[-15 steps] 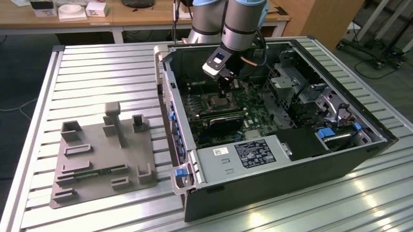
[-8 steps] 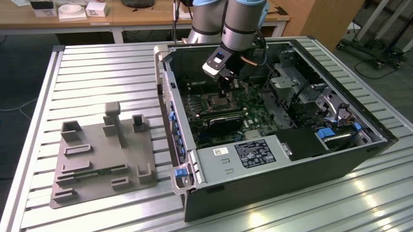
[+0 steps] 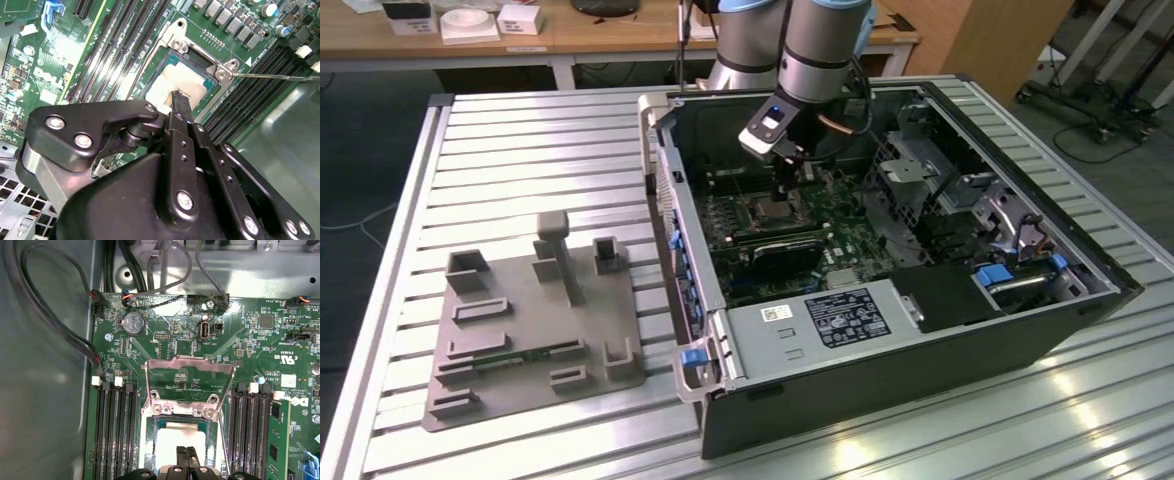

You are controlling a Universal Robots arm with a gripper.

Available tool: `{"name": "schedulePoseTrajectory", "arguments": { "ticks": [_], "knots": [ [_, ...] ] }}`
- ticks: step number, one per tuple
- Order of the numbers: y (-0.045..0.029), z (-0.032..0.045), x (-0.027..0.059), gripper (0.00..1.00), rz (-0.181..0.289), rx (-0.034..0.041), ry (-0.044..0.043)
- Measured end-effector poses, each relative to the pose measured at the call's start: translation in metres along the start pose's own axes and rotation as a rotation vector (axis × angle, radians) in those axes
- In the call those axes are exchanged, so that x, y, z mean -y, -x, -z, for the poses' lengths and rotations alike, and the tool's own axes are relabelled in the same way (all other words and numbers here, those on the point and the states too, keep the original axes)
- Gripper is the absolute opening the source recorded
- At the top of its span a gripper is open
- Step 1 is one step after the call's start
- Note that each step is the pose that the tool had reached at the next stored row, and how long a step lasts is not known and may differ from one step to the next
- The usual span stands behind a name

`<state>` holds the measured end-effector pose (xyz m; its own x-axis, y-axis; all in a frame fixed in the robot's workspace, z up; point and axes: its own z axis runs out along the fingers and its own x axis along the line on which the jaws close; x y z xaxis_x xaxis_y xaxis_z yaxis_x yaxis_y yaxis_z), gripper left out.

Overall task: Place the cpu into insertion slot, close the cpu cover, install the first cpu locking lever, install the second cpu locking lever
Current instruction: 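Close the cpu cover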

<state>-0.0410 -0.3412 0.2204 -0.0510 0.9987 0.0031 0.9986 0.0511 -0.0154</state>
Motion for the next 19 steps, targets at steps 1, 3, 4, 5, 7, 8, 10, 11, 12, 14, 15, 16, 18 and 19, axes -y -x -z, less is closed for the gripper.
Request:
{"name": "schedulePoseTrajectory", "arguments": {
  "ticks": [1, 3, 4, 5, 7, 8, 10, 11, 12, 14, 15, 16, 18, 19],
  "knots": [
    [0.0000, 0.0000, 0.0000, 0.10, 0.000, -0.0002, 0.0001],
    [0.0000, 0.0000, 0.0000, 0.10, 0.000, -0.0002, 0.0001],
    [0.0000, 0.0000, 0.0000, 0.10, 0.000, -0.0002, 0.0001],
    [0.0000, 0.0003, 0.0000, 0.10, 0.000, 0.0001, 0.0000],
    [0.0001, 0.0022, 0.0001, 0.10, 0.000, 0.0003, -0.0002],
    [0.0000, 0.0033, 0.0001, 0.10, 0.000, 0.0000, 0.0000],
    [0.0000, 0.0066, 0.0001, 0.10, 0.000, 0.0000, 0.0000],
    [0.0000, 0.0087, 0.0001, 0.10, 0.000, -0.0001, 0.0001],
    [0.0000, 0.0106, 0.0002, 0.10, 0.000, 0.0000, 0.0000],
    [0.0000, 0.0146, 0.0002, 0.10, 0.000, 0.0001, 0.0000],
    [-0.0001, 0.0155, 0.0002, 0.10, 0.000, 0.0000, 0.0000],
    [-0.0001, 0.0155, 0.0002, 0.10, 0.000, -0.0002, 0.0001],
    [-0.0001, 0.0156, 0.0002, 0.10, 0.000, -0.0002, 0.0001],
    [-0.0001, 0.0161, 0.0002, 0.10, 0.000, 0.0000, 0.0001]
  ]
}}
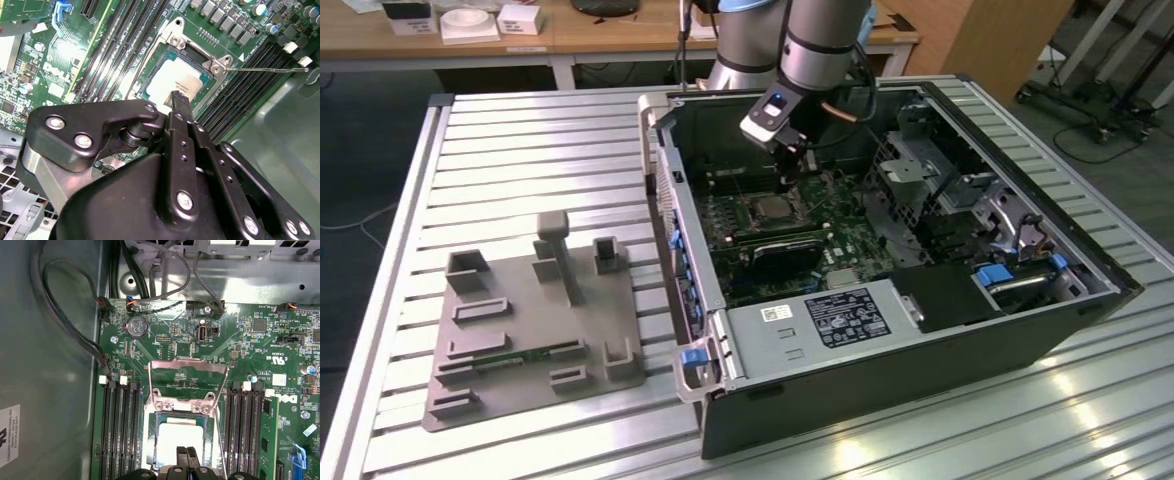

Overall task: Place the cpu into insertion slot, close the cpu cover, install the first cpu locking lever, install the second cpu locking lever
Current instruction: 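Close the cpu cover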

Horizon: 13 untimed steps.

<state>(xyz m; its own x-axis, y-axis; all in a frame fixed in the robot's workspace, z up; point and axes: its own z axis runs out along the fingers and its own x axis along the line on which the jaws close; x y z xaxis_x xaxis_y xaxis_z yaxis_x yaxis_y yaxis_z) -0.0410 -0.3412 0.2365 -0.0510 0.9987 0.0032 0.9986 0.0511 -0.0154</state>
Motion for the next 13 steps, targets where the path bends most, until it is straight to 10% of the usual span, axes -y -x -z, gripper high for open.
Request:
{"name": "schedulePoseTrajectory", "arguments": {
  "ticks": [13],
  "knots": [
    [0.0000, 0.0007, 0.0000, 0.10, 0.000, -0.0022, 0.0001]
  ]
}}
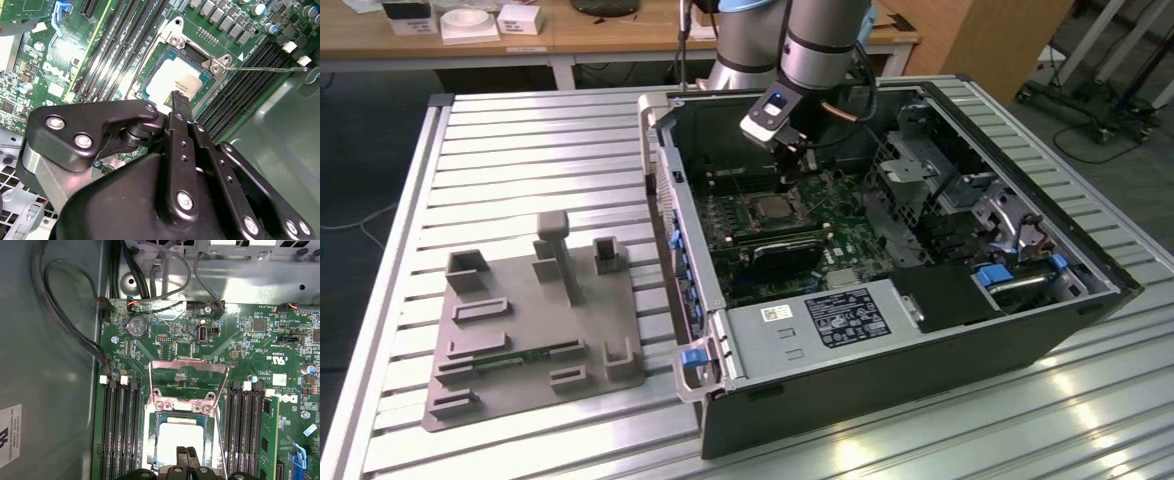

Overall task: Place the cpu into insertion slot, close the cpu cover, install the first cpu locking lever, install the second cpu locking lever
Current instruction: 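Close the cpu cover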

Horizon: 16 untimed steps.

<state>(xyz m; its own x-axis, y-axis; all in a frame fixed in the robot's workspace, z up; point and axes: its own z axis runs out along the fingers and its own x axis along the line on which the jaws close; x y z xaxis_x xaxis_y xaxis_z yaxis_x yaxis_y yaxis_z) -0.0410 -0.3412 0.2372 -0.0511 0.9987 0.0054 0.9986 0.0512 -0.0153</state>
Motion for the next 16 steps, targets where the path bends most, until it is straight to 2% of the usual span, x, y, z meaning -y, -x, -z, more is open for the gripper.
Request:
{"name": "schedulePoseTrajectory", "arguments": {
  "ticks": [4, 9, 12, 16],
  "knots": [
    [0.0000, 0.0045, 0.0001, 0.10, 0.000, 0.0000, 0.0000],
    [0.0000, 0.0152, -0.0003, 0.10, 0.000, 0.0002, -0.0001],
    [0.0001, 0.0154, -0.0033, 0.10, 0.000, 0.0000, 0.0000],
    [0.0006, 0.0141, -0.0137, 0.10, 0.000, 0.0001, -0.0001]
  ]
}}
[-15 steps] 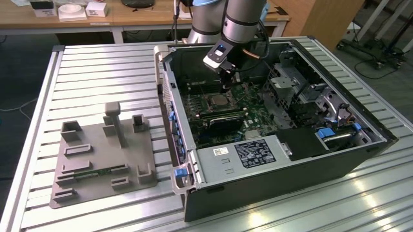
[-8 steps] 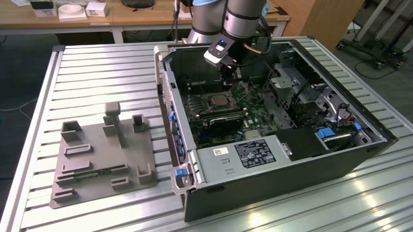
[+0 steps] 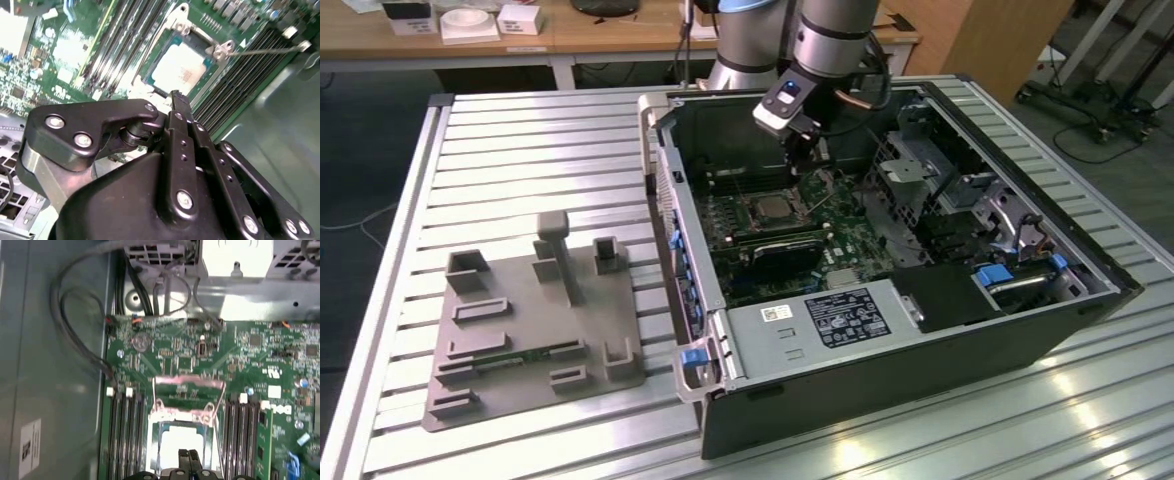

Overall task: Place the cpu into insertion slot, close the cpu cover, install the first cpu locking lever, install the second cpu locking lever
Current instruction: 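Close the cpu cover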

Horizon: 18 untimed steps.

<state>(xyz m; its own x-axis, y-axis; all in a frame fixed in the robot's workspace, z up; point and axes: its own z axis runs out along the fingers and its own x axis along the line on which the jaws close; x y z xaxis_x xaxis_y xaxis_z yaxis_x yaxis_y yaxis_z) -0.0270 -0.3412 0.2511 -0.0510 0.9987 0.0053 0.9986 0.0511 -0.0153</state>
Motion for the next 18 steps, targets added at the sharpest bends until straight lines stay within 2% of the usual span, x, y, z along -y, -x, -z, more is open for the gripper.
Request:
{"name": "schedulePoseTrajectory", "arguments": {
  "ticks": [5, 9, 18],
  "knots": [
    [0.0001, -0.0001, -0.0021, 0.10, 0.000, 0.0000, 0.0000],
    [0.0001, 0.0034, -0.0022, 0.10, 0.000, -0.0001, 0.0001],
    [0.0001, 0.0035, -0.0023, 0.10, 0.000, -0.0001, 0.0001]
  ]
}}
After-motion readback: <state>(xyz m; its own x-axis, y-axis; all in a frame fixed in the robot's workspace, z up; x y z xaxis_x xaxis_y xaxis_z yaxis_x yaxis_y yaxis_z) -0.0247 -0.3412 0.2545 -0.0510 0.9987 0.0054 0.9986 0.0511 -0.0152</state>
